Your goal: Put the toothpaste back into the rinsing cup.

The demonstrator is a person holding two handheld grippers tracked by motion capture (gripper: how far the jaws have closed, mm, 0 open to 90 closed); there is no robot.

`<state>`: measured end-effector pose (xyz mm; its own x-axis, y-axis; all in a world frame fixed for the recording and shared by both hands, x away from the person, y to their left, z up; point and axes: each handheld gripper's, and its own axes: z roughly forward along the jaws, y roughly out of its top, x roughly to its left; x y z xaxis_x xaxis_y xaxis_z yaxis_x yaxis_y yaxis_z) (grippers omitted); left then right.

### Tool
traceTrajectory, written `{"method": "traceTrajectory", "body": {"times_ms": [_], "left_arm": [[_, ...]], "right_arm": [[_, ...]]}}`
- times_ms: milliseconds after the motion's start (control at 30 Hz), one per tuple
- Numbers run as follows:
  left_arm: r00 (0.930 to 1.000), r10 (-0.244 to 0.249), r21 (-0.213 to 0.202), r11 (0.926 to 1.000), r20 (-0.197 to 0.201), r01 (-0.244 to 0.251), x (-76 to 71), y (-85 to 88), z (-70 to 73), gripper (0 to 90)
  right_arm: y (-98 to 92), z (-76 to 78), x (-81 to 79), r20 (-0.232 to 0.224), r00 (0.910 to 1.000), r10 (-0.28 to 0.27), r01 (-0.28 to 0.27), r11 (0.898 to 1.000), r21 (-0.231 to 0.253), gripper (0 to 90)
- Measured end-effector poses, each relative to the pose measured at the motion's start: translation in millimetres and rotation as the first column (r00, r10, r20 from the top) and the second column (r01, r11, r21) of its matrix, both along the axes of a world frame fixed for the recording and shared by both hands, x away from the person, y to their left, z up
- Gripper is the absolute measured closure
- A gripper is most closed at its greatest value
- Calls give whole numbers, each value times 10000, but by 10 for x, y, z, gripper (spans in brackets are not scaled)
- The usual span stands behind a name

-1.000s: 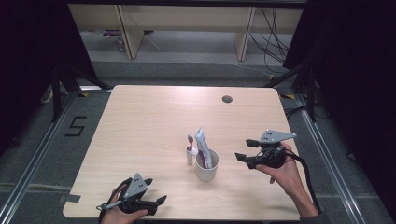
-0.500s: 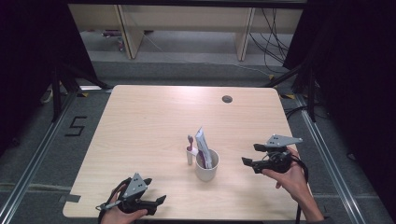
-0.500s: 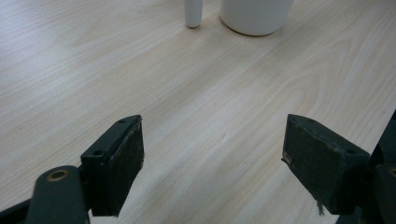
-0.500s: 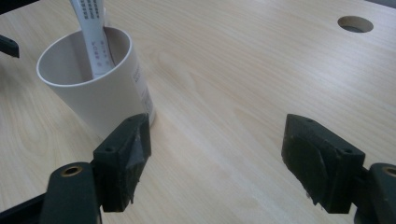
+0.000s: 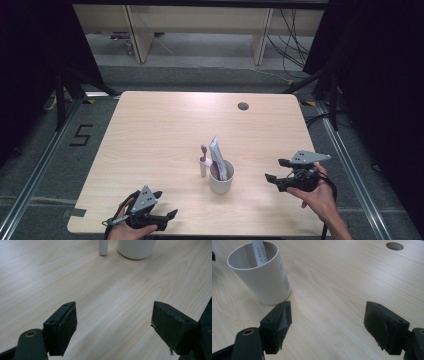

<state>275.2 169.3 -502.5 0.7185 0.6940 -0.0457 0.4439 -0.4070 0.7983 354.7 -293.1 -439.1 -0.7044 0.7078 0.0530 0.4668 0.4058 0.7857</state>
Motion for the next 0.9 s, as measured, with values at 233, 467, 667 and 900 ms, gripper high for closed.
{"method": "traceTrajectory", "body": {"times_ms": [233,467,667,900], "left_arm": [[10000,-51,-80,10000,-35,51,2,-5,-4,200],[9999,-98,-174,9998,-34,97,5,-12,-14,197],[10000,-37,-200,9998,6,38,-1,-17,-17,197],[10000,-14,-229,9997,14,14,-4,-17,-14,195]], "right_arm": [[-72,-70,-77,-130,9998,-166,167,9999,39,221],[-113,-112,-114,-25,10000,-28,28,10000,-17,217],[-99,-149,-216,-35,10000,57,-57,10000,10,209],[-90,-221,-315,-280,9996,94,-94,10000,-14,188]]}}
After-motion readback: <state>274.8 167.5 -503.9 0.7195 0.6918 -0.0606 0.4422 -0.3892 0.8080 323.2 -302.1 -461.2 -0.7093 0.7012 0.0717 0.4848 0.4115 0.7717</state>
